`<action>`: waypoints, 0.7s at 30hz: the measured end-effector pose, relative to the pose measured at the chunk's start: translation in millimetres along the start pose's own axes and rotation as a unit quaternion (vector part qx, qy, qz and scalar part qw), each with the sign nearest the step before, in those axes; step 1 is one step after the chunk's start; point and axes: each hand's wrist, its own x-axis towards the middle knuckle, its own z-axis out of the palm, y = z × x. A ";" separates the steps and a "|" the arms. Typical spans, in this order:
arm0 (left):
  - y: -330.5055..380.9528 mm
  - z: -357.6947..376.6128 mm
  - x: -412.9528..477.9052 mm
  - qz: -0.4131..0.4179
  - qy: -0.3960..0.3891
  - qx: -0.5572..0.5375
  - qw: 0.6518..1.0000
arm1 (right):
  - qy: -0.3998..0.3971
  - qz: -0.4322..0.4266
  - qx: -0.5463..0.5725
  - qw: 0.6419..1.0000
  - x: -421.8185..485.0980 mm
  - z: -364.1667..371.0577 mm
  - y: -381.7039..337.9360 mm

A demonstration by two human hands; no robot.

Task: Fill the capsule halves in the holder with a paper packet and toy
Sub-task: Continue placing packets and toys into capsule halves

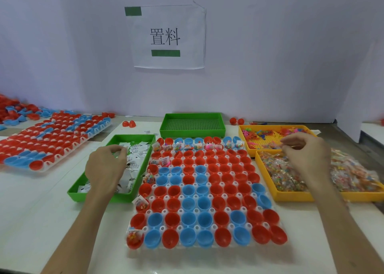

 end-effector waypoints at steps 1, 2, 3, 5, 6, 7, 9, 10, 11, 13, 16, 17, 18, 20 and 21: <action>1.4 -1.1 0.1 0.000 0.005 -0.002 1.000 | 0.010 -0.006 0.004 1.000 0.2 -0.5 -0.4; 2.5 -2.3 0.3 -0.002 0.006 0.000 1.000 | 0.018 -0.009 0.009 1.000 0.5 -0.6 -1.1; 3.2 -3.4 0.3 -0.004 0.006 0.002 1.000 | 0.024 -0.011 0.014 1.000 0.5 -0.6 -1.9; 2.7 -5.7 0.7 0.000 0.017 -0.007 1.000 | 0.031 -0.013 0.023 0.999 0.4 -0.4 -3.6; 2.4 -7.2 1.2 0.007 0.026 -0.022 0.999 | 0.032 -0.012 0.028 0.999 0.4 -0.5 -4.6; 2.6 -8.6 1.6 0.017 0.037 -0.044 0.998 | 0.032 -0.010 0.036 0.999 0.3 -0.8 -5.9; 4.8 -10.0 1.3 0.049 0.064 -0.092 0.992 | 0.030 -0.006 0.062 0.998 0.0 -1.8 -9.6; 6.8 -10.7 0.6 0.062 0.074 -0.111 0.989 | 0.029 -0.006 0.077 0.997 -0.5 -2.0 -11.8; 9.1 -11.8 -0.3 0.067 0.078 -0.128 0.986 | 0.026 -0.008 0.090 0.996 -1.3 -2.0 -14.1; 13.6 -13.6 -2.2 0.063 0.073 -0.142 0.985 | 0.015 -0.017 0.102 0.995 -3.7 -0.6 -18.3; 14.9 -13.9 -4.7 0.040 0.070 -0.104 0.991 | -0.003 -0.037 0.095 0.995 -7.9 3.9 -24.2; 14.6 -13.8 -4.7 0.032 0.068 -0.100 0.992 | -0.008 -0.044 0.092 0.995 -8.8 5.0 -25.9; 13.8 -13.4 -4.6 0.027 0.065 -0.101 0.992 | -0.013 -0.050 0.088 0.995 -9.6 6.2 -27.0; 12.6 -12.4 -4.7 0.022 0.052 -0.099 0.993 | -0.023 -0.060 0.084 0.994 -10.7 7.8 -28.6; 11.9 -11.8 -4.7 0.021 0.043 -0.092 0.995 | -0.027 -0.063 0.084 0.994 -11.1 8.3 -29.0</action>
